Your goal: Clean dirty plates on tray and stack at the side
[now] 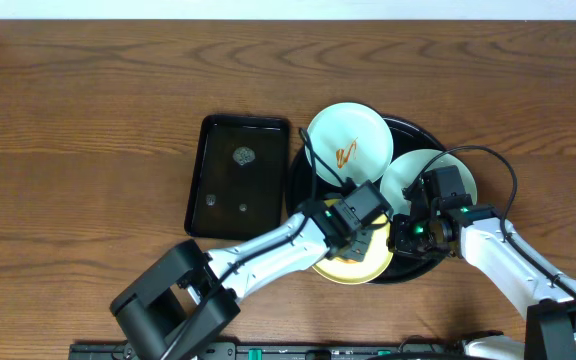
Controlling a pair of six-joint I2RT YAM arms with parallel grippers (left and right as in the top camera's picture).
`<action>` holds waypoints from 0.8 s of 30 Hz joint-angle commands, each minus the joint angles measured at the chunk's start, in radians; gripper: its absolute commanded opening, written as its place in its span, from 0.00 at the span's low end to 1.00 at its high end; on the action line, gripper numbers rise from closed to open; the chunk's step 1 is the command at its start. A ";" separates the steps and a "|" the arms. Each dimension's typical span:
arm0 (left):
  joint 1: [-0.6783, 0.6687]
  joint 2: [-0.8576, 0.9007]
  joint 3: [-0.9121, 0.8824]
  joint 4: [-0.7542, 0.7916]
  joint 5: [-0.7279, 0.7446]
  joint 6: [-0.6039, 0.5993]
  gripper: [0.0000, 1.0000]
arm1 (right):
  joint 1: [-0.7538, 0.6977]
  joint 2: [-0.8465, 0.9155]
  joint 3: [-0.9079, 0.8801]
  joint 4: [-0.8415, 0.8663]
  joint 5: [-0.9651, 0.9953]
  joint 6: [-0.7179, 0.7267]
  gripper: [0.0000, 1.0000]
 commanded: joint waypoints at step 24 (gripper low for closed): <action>0.508 -0.362 0.002 -0.164 0.052 0.101 0.08 | 0.004 -0.356 0.032 0.002 0.332 -0.135 0.01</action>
